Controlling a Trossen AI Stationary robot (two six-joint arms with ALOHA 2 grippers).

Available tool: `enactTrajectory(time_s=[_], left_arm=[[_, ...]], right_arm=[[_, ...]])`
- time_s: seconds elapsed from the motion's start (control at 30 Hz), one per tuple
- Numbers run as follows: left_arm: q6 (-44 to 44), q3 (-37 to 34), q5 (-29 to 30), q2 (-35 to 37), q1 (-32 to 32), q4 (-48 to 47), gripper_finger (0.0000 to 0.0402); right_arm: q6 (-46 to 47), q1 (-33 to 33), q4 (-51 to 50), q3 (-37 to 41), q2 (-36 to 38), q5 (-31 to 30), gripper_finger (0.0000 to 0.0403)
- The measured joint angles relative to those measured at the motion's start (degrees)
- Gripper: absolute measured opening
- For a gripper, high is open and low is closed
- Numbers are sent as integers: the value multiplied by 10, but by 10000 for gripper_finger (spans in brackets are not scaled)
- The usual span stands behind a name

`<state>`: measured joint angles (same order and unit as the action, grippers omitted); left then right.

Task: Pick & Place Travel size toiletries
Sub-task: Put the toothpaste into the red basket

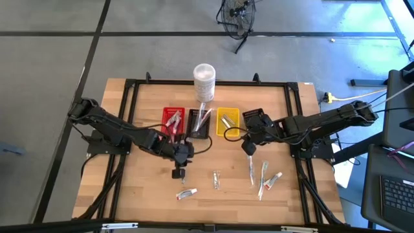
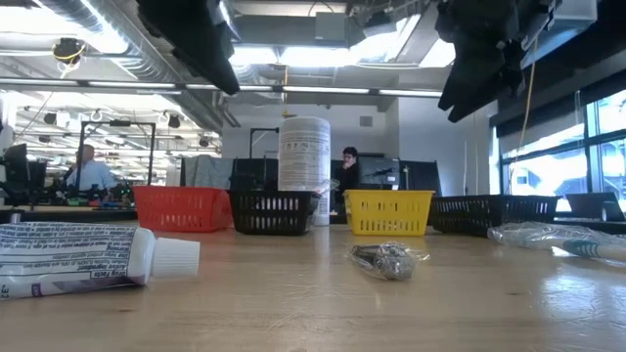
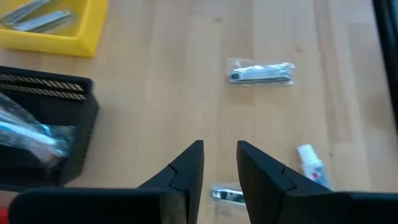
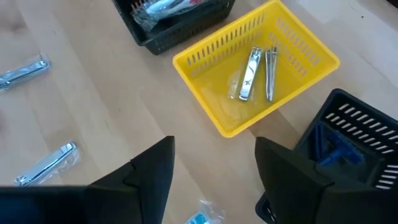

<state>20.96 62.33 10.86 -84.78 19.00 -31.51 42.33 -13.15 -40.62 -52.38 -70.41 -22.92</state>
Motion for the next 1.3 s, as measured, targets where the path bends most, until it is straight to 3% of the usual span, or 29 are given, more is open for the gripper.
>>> enactTrajectory(time_s=[0.33, 0.7, 0.87, 1.07, 1.3], left_arm=[[66, 0, 17, -25, 79, 5, 115], [140, 0, 47, -122, 160, 108, 144], [169, 0, 47, -180, 180, 159, 146], [232, 0, 77, -223, 193, 165, 146], [250, 1, 71, -258, 198, 180, 145]], right_arm=[[-14, 0, 32, 0, 0, -2, 202], [-67, 0, 87, 0, 0, -6, 191], [-94, 0, 119, 0, 0, -6, 198], [-100, 0, 132, 0, 0, -6, 201], [-100, 0, 137, 0, 0, -6, 189]])
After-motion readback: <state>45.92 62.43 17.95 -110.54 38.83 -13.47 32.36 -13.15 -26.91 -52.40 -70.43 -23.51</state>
